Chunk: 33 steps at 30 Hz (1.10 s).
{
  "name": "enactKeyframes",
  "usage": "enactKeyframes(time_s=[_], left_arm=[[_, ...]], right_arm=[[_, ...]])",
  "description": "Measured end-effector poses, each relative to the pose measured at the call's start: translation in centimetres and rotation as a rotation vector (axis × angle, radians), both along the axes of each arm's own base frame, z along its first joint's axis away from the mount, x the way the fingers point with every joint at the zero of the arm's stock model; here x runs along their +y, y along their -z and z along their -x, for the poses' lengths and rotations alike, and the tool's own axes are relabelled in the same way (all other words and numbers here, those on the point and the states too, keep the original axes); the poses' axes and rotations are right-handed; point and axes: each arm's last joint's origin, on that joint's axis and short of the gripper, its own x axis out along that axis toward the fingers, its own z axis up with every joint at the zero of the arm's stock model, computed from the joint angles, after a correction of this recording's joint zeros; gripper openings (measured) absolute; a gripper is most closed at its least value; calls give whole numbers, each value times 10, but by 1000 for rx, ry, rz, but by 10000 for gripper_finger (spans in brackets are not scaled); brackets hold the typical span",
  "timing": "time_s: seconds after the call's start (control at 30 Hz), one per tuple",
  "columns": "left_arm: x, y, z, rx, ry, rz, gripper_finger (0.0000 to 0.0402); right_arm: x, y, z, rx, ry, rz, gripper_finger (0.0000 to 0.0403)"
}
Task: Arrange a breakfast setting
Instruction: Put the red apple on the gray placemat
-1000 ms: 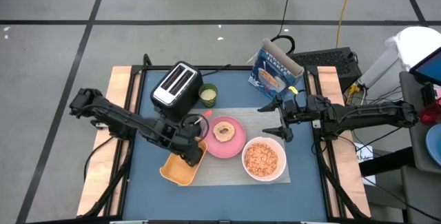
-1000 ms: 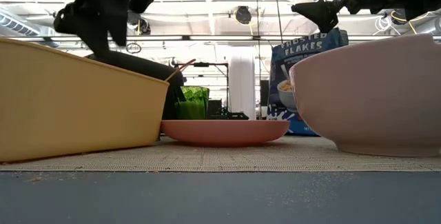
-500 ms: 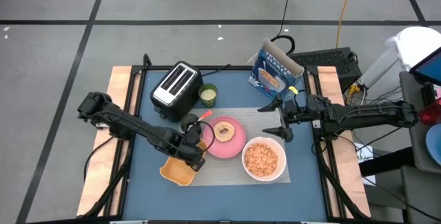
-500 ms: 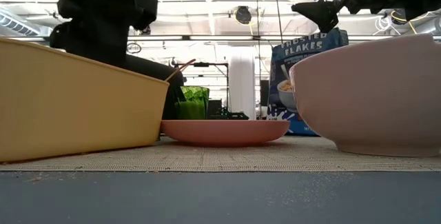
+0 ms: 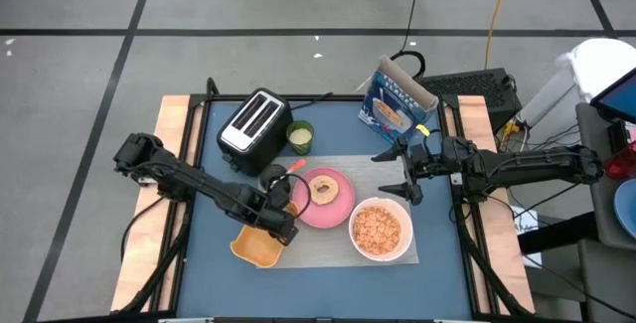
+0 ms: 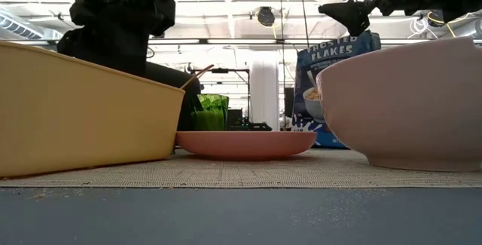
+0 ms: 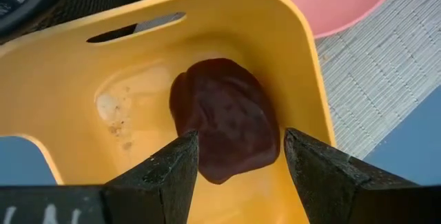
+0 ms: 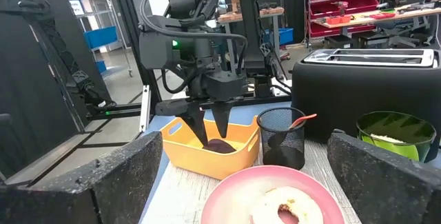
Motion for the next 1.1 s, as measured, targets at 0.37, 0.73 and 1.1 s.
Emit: enactKeyframes(time_s=[0.37,0.73,1.1], left_arm=[[1,0,0,5,19,-10,272],[2,-1,0,-41,-22,-124,342],[2,-1,1,-38,-32,-122,342]], right_arm=[[0,0,0,0,0,0,398],[0,0,0,0,0,0,398],[0,0,0,0,0,0,398]])
